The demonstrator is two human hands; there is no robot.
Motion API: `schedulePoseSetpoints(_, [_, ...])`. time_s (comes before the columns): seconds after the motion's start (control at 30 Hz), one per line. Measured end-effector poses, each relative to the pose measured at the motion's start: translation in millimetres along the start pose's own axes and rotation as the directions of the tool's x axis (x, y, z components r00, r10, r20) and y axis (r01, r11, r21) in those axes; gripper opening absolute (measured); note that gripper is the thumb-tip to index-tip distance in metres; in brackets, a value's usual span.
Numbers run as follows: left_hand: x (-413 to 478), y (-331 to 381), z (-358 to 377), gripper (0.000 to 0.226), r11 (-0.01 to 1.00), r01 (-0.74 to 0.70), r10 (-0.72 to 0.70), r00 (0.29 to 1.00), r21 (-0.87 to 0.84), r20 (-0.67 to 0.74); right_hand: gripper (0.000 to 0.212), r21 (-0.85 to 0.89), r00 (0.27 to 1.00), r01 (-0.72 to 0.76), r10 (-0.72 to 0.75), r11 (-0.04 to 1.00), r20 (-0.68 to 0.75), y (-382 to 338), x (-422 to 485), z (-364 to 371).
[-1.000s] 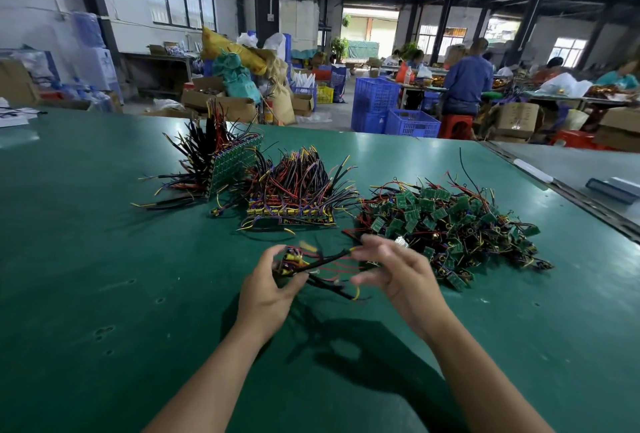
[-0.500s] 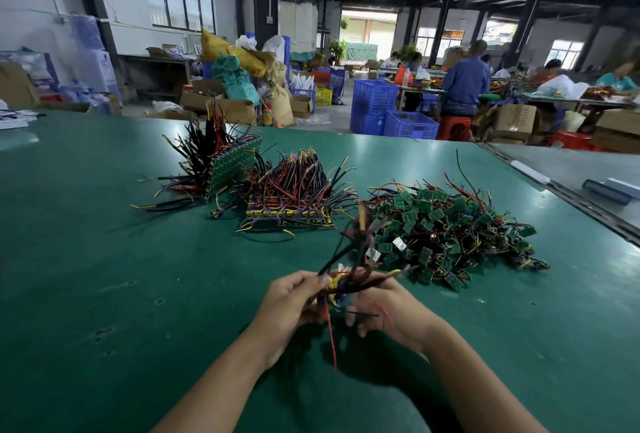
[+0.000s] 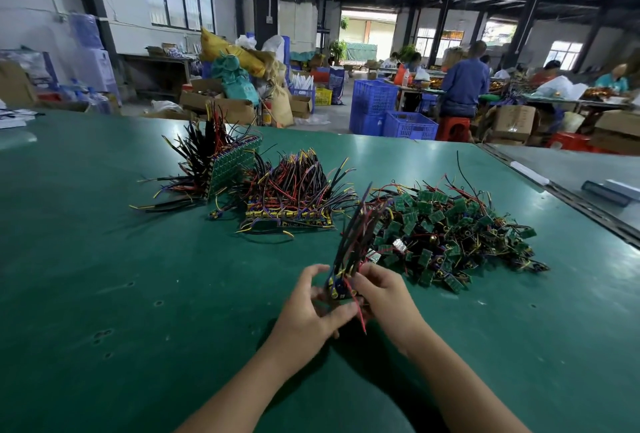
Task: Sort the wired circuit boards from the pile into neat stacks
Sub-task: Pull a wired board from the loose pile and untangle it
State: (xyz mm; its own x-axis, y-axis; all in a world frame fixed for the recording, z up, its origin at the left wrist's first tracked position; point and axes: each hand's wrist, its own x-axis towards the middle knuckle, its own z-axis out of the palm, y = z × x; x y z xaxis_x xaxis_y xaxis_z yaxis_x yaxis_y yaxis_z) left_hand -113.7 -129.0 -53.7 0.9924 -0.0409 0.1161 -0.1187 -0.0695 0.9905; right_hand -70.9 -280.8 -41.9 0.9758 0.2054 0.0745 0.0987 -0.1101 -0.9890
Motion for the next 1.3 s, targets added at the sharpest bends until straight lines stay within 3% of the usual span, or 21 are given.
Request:
schedulePoseSetpoints(0.17, [3, -6, 2, 0.017, 0.987, -0.070, 0.089, 0.987, 0.144, -0.131, 0.016, -0.154, 0.992, 0.098, -0.108, 0.983, -0.060, 1, -1, 8])
schedulePoseSetpoints(0.3, [10, -10, 0, 0.005, 0.992, -0.096, 0.110, 0.971, 0.080, -0.211, 0.006, -0.423, 0.995, 0.051, -0.085, 0.904, -0.060, 5, 1, 9])
schedulePoseSetpoints(0.4, [11, -12, 1, 0.006, 0.995, -0.095, 0.102, 0.969, 0.041, -0.225, 0.036, -0.348, 0.998, -0.062, 0.069, 0.935, 0.006, 4, 2, 10])
schedulePoseSetpoints(0.47, [11, -12, 2, 0.006, 0.991, -0.115, 0.127, 0.960, 0.063, -0.251, 0.043, -0.294, 0.995, -0.081, 0.096, 0.952, 0.037, 3, 1, 12])
schedulePoseSetpoints(0.6, [13, -14, 3, 0.012, 0.988, -0.110, 0.135, 0.958, 0.112, -0.252, 0.040, -0.263, 1.000, 0.025, -0.023, 0.964, 0.010, 4, -2, 19])
schedulePoseSetpoints(0.77, [13, -13, 4, 0.056, 0.982, -0.097, 0.140, 0.952, 0.164, -0.274, 0.044, -0.096, 1.000, 0.030, -0.031, 0.995, -0.003, -2, -6, 24])
schedulePoseSetpoints(0.97, [12, -1, 6, 0.032, 0.988, -0.143, 0.116, 0.932, -0.054, -0.344, 0.049, -0.101, 0.987, -0.097, 0.109, 0.990, 0.115, -7, -11, 30])
schedulePoseSetpoints(1.1, [11, 1, 9, 0.043, 0.986, -0.082, 0.025, 0.936, -0.147, -0.351, 0.050, -0.088, 0.982, -0.072, 0.086, 0.994, 0.169, -9, -13, 31])
schedulePoseSetpoints(1.2, [10, 6, 10, 0.042, 0.986, -0.112, 0.050, 0.907, -0.125, -0.418, 0.051, -0.003, 0.981, -0.121, 0.120, 0.993, 0.154, -7, -13, 33])
schedulePoseSetpoints(1.3, [8, 9, 11, 0.055, 0.983, -0.120, 0.053, 0.913, -0.143, -0.404, 0.054, 0.114, 0.985, -0.134, 0.119, 0.984, 0.123, -6, -16, 37])
